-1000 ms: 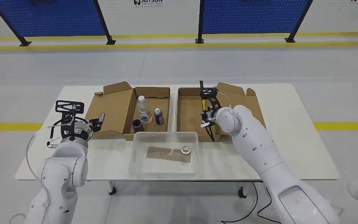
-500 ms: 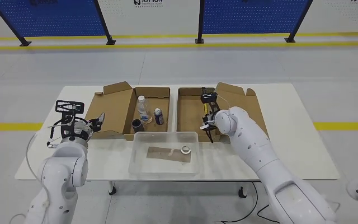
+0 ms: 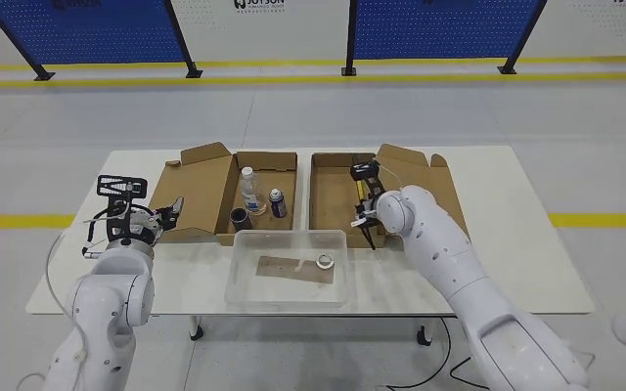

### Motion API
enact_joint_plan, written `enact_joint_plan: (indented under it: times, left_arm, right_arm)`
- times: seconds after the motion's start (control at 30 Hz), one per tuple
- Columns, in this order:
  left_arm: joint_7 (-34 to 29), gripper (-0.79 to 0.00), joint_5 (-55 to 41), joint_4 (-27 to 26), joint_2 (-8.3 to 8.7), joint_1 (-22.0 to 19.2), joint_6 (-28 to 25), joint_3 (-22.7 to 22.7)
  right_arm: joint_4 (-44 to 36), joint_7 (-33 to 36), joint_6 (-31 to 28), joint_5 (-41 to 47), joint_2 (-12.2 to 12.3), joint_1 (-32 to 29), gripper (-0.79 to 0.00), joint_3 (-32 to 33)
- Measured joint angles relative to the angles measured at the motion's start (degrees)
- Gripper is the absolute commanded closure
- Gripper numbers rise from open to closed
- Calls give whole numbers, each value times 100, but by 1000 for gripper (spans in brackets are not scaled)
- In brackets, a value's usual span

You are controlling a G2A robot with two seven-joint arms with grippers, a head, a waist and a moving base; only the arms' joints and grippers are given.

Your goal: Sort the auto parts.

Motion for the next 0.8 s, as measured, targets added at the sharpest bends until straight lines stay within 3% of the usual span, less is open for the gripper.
enact_joint_plan:
  times: [0.43, 0.8]
  left_arm:
    - [0, -785, 0, 0, 0, 0, 0, 0]
    - [0, -785, 0, 0, 0, 0, 0, 0]
  right_arm:
    - [-659, 13, -265, -310, 141, -177, -354, 276]
    - [-3229, 844, -1232, -818, 519, -1137, -339, 880]
